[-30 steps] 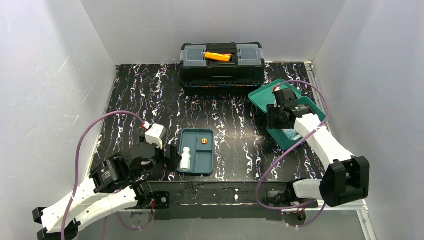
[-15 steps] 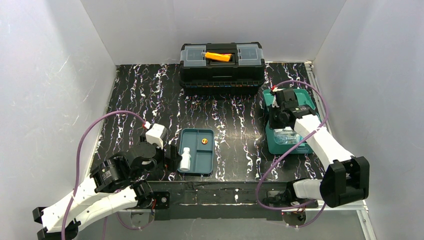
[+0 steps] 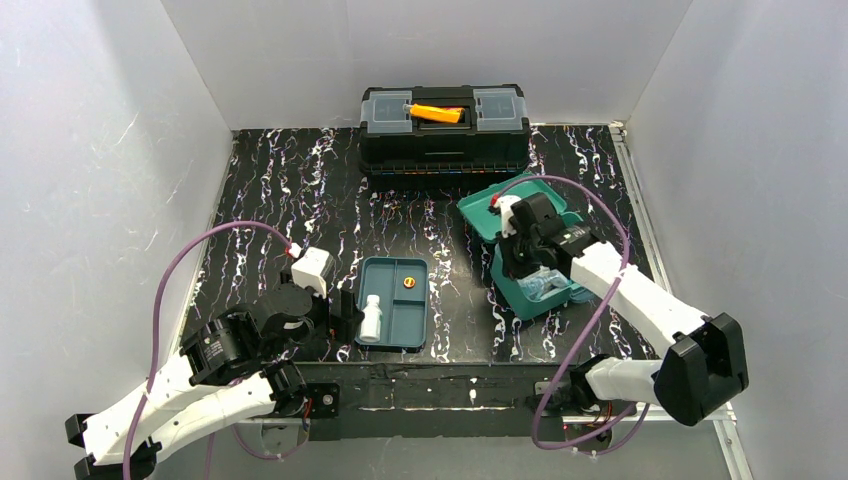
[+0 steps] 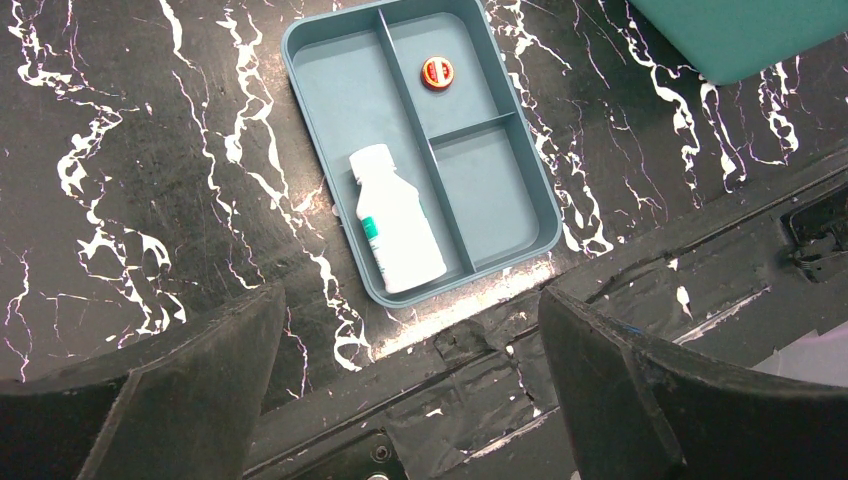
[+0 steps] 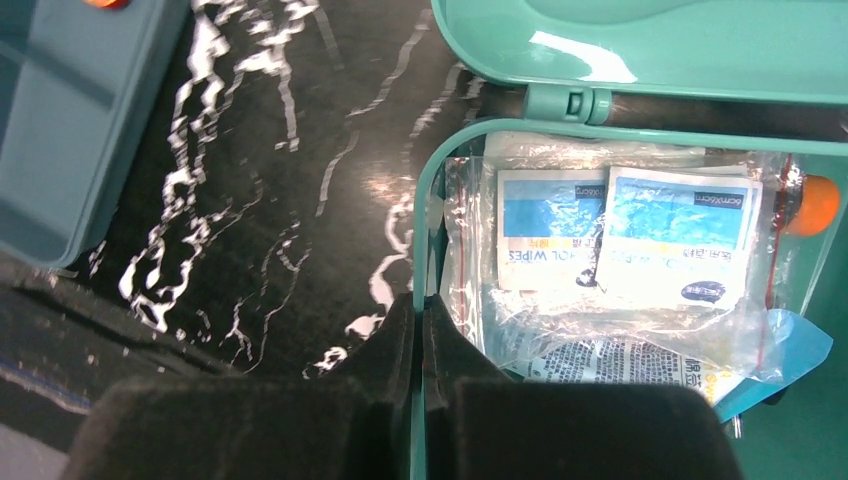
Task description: Organize the medicine kit
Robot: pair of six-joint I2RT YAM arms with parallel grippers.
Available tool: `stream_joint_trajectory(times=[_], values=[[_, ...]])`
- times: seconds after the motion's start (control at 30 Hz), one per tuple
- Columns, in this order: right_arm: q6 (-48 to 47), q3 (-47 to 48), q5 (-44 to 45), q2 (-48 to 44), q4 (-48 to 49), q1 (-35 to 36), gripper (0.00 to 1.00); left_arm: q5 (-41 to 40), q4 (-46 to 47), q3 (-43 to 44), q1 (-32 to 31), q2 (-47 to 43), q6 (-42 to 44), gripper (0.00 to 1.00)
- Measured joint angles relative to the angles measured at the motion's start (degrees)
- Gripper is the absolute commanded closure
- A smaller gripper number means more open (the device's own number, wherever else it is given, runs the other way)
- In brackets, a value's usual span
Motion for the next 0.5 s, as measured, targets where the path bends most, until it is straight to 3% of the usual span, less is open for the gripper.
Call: stream_joint_trajectory(times=[0.47,0.5], values=[[-12.98,2.89,-8.87,4.5,1.25,11.96,0.99,0.0,-0.02,0.0,0.0,-0.07,0.0,0.02],[-14.12,2.91,-9.42,4.52,1.25,12.24,0.95,0.0,-0.02,0.0,0.0,-0.13,0.0,0.02]])
